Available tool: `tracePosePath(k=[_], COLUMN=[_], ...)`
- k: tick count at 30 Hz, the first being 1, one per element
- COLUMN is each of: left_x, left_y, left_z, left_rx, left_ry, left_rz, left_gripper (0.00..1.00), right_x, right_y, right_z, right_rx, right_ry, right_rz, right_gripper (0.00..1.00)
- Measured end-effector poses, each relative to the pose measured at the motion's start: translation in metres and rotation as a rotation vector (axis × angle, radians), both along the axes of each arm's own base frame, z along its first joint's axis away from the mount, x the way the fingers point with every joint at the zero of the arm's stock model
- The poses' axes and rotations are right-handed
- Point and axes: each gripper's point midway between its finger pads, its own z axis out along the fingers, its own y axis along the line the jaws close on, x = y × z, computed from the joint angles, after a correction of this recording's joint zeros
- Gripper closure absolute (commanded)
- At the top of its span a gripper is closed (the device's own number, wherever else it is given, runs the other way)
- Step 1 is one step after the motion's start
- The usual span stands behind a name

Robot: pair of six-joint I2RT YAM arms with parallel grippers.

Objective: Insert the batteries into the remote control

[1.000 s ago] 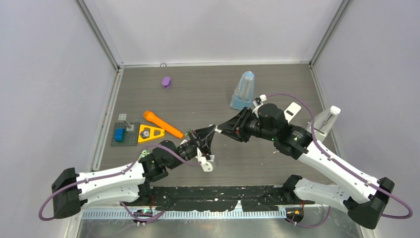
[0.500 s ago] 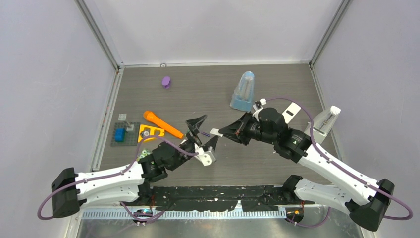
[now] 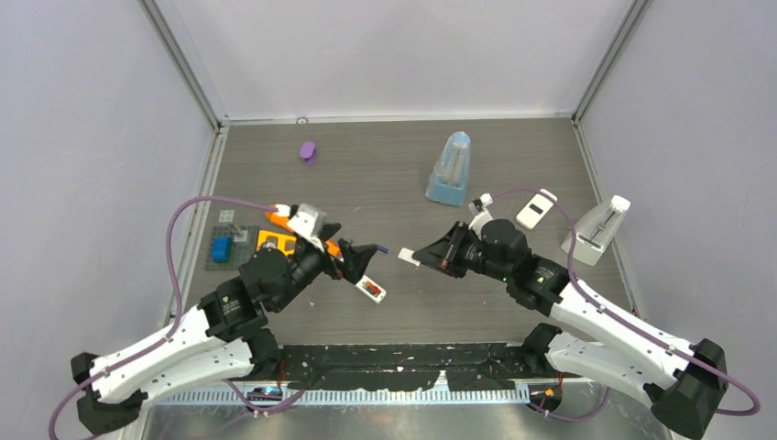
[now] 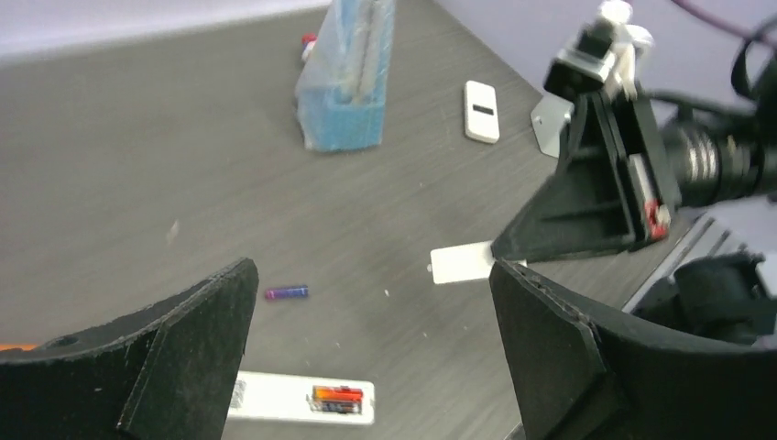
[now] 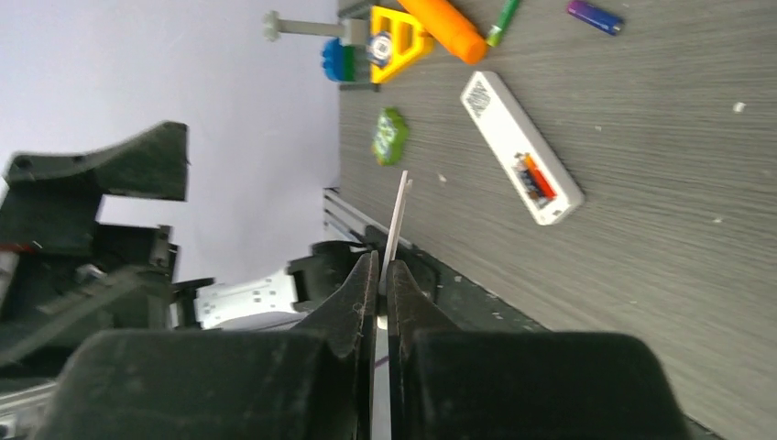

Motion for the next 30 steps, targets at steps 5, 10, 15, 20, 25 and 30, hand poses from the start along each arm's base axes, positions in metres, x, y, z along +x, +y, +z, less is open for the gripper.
tracePosePath(k=[5,10,15,20,25,30], left_x=[0.017,0.018,0.012,0.023,0.031,0.034], left_y=[0.017,0.018,0.031,0.05,0.06,0.066], left_z=[-0.044,-0.116,-0.173,-0.182,-0.189,-0.2], left_rx=[-0.201,-0.265,-0.312,-0.379,-0.372,-0.336], left_ry=[0.31,0.636,0.863,0.905,0.913,0.931], left_rz=[0.092,0.153,0.237,0.325,0.375,0.403], left_gripper=[0.02,0.06,0.08,0.08,0.08,0.08], right_x=[-0.015,-0.047,-0.054,-0.051,-0.053,-0.059], right_y=[0.008,0.033,0.062,0.089,0.108,0.105], right_z=[-0.066,-0.104,-0.116,-0.128,-0.126,-0.156], right_rx=[-0.052,-0.065,-0.047,-0.114,-0.136,-0.251], right_ry=[0.057,0.098,0.104,0.126,0.14,0.212], right_rz=[0.051,0.125,0.145,0.177,0.22,0.251], right_gripper=[0.95,0.95,0.95,0.95,0.95,0.95])
